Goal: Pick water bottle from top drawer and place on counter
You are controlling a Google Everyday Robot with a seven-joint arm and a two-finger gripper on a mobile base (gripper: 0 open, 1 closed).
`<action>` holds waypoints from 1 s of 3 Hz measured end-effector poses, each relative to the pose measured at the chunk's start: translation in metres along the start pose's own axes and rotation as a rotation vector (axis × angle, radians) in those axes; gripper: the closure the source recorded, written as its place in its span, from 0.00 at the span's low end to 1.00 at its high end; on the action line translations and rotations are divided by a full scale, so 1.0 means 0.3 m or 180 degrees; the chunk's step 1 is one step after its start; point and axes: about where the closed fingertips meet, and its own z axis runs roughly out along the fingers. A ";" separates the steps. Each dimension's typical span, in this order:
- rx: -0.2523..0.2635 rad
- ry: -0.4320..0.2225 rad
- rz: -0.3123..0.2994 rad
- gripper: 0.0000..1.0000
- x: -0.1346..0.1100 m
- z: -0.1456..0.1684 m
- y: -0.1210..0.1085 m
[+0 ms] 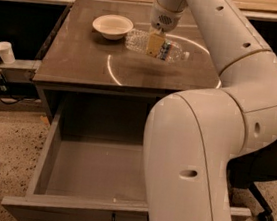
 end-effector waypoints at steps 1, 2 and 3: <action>-0.0043 0.0152 0.0220 0.39 0.018 0.069 -0.022; 0.0005 0.0115 0.0217 0.15 0.010 0.081 -0.038; 0.0010 0.0111 0.0214 0.00 0.008 0.082 -0.040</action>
Offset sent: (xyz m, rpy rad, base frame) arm 0.0085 -0.0013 -0.0166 -0.0262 0.0283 -0.0597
